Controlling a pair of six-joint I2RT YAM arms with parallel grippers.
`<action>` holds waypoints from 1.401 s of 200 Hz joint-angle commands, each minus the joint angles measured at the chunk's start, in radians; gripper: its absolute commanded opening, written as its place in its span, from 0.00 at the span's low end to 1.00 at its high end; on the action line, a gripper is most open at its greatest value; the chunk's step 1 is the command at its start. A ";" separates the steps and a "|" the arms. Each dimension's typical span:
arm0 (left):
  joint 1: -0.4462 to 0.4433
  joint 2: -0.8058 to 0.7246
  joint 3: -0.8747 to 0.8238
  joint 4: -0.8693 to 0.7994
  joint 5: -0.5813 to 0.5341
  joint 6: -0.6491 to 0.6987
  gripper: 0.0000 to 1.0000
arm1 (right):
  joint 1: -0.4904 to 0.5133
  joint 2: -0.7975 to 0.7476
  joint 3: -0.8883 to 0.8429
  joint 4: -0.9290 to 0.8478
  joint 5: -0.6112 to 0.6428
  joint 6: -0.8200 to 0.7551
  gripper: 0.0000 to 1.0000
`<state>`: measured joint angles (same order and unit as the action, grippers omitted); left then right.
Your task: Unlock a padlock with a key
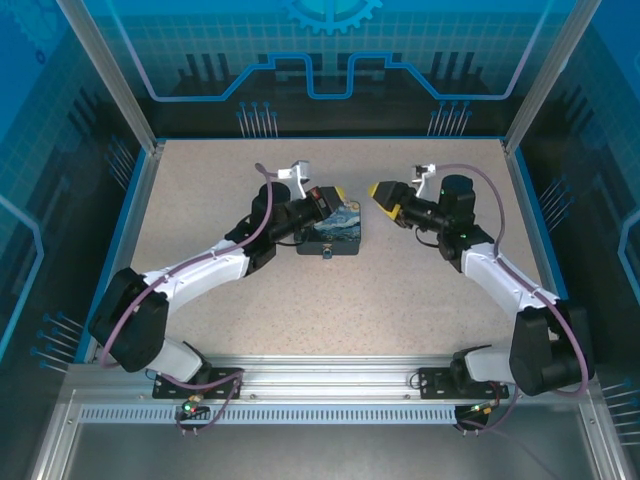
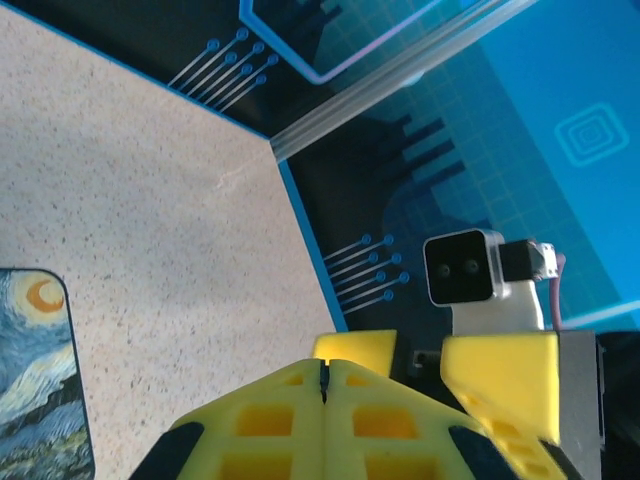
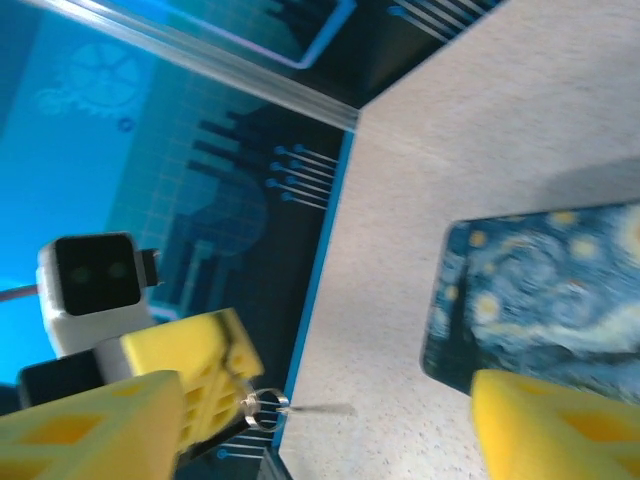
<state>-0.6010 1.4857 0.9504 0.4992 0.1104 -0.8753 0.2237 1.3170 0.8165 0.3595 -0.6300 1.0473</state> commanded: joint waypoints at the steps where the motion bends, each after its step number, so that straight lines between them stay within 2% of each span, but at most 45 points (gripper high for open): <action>1: -0.010 -0.001 0.000 0.104 -0.078 -0.037 0.00 | 0.041 0.019 0.043 0.153 -0.021 0.028 0.67; 12: -0.015 -0.004 0.006 0.101 -0.093 -0.043 0.00 | 0.053 0.021 0.049 0.151 -0.013 0.010 0.63; 20: -0.017 -0.005 0.008 0.098 -0.100 -0.048 0.00 | 0.057 0.021 0.050 0.159 -0.004 0.006 0.65; 28: -0.017 -0.004 0.010 0.096 -0.105 -0.055 0.00 | 0.059 0.021 0.050 0.169 0.001 0.003 0.71; 37: -0.017 -0.002 0.010 0.103 -0.107 -0.063 0.00 | 0.060 0.022 0.051 0.168 0.008 0.004 0.85; 51: -0.017 0.001 0.014 0.110 -0.105 -0.068 0.00 | 0.063 0.025 0.053 0.173 0.016 -0.002 0.99; 64: -0.020 0.002 0.018 0.113 -0.105 -0.071 0.00 | 0.064 0.024 0.058 0.128 0.037 -0.015 1.00; 78: -0.019 0.002 0.021 0.110 -0.104 -0.072 0.00 | 0.066 0.018 0.113 0.000 0.071 -0.044 1.00; 95: -0.020 0.001 0.026 0.109 -0.102 -0.070 0.00 | 0.067 0.017 0.232 -0.357 0.187 -0.089 1.00; 109: -0.021 0.001 0.031 0.109 -0.097 -0.068 0.00 | 0.062 0.031 0.294 -0.487 0.243 -0.093 1.00; 144: -0.021 0.011 0.050 0.108 -0.091 -0.067 0.00 | 0.060 0.016 0.192 -0.308 0.283 -0.118 1.00; 155: -0.021 0.013 0.054 0.106 -0.089 -0.070 0.00 | 0.062 0.014 0.160 -0.250 0.255 -0.133 1.00; 188: -0.021 0.004 0.058 0.099 -0.097 -0.077 0.00 | 0.056 0.065 0.085 -0.013 0.123 -0.044 1.00; 195: -0.021 0.000 0.056 0.097 -0.098 -0.083 0.00 | 0.056 0.074 0.073 0.039 0.104 -0.023 0.96; 216: -0.021 -0.009 0.056 0.067 -0.105 -0.098 0.00 | 0.057 0.101 0.069 0.155 0.063 0.017 0.73; 236: -0.023 -0.018 0.050 0.045 -0.107 -0.112 0.00 | 0.062 0.112 0.042 0.211 0.037 0.037 0.60; 280: -0.025 -0.022 0.025 0.064 -0.123 -0.150 0.00 | 0.085 0.108 0.032 0.261 0.022 0.052 0.59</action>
<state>-0.6155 1.4910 0.9791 0.5438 0.0158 -0.9962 0.2886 1.4254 0.8635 0.5262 -0.5739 1.0817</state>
